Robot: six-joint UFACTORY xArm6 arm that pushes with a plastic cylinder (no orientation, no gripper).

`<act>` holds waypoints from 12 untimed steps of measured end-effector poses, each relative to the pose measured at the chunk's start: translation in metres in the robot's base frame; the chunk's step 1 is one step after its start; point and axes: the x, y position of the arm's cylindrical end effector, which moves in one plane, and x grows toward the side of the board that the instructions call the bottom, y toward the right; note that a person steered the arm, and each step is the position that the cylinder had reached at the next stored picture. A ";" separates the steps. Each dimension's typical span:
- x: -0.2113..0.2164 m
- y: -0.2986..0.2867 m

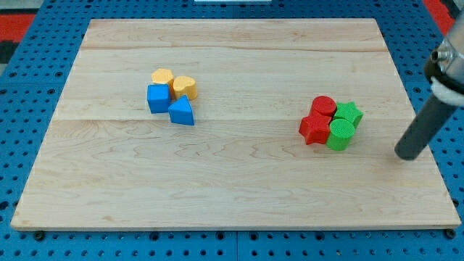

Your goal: Push the green star and the red circle near to the yellow heart

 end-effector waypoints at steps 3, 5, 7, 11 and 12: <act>-0.073 -0.184; -0.048 -0.127; -0.067 -0.043; -0.136 -0.100; -0.105 -0.059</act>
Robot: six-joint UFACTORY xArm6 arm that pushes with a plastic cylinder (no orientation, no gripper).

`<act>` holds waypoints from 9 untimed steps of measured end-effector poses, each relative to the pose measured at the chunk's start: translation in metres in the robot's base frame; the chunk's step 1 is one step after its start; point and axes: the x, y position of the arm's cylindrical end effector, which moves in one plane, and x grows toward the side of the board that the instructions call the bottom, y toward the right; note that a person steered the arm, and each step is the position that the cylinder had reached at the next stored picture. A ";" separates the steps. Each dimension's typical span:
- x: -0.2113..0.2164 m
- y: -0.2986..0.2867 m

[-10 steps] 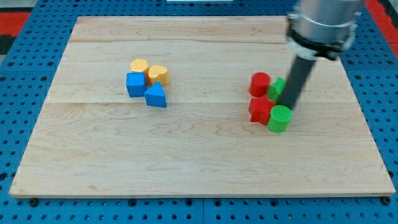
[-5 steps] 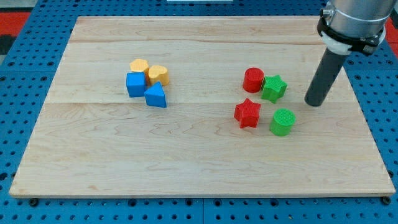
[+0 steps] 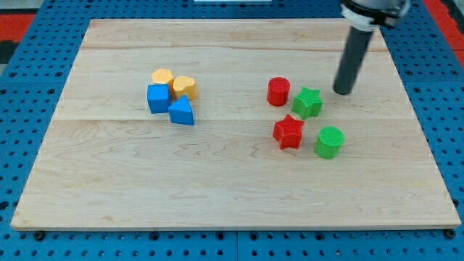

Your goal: Push the green star and the red circle near to the yellow heart

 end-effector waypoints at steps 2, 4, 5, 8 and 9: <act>0.042 -0.021; -0.003 -0.105; -0.020 -0.144; -0.035 -0.183; -0.041 -0.205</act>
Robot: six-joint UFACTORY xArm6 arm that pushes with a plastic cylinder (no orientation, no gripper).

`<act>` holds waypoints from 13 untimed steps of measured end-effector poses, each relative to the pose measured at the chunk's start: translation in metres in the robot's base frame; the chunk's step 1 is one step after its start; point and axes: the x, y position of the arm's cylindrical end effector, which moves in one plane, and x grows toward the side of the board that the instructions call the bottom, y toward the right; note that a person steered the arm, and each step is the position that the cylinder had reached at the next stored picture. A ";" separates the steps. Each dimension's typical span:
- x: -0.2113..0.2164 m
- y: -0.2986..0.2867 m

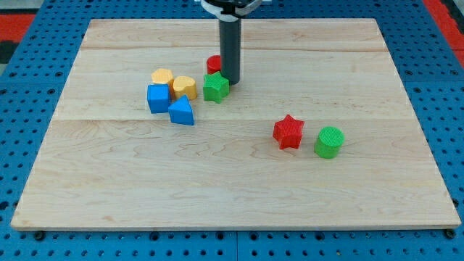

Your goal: Push the green star and the red circle near to the yellow heart

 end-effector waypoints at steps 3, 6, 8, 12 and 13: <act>-0.053 0.005; -0.053 -0.062; -0.081 -0.005; -0.035 0.035; -0.037 0.028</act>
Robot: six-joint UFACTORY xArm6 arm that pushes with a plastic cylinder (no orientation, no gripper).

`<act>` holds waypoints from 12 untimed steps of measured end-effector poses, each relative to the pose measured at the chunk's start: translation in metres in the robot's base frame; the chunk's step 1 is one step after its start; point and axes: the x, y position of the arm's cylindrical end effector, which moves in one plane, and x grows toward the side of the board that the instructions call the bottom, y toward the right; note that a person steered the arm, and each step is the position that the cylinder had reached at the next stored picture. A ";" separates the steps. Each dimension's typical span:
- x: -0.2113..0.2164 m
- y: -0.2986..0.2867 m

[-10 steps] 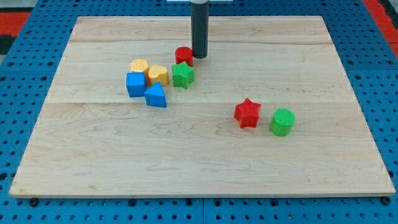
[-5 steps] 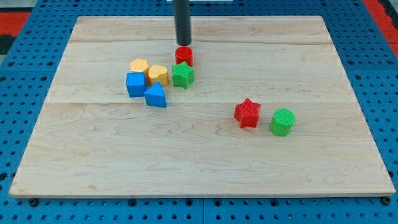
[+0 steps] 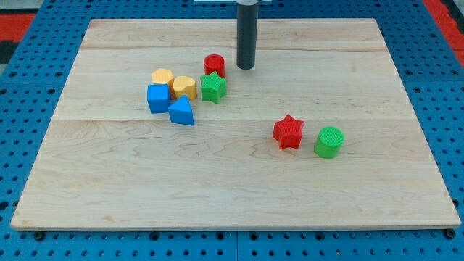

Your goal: Push the green star and the red circle near to the yellow heart

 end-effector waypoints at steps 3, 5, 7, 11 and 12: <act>0.000 -0.046; -0.032 -0.068; -0.018 -0.091; -0.037 -0.062; -0.025 0.006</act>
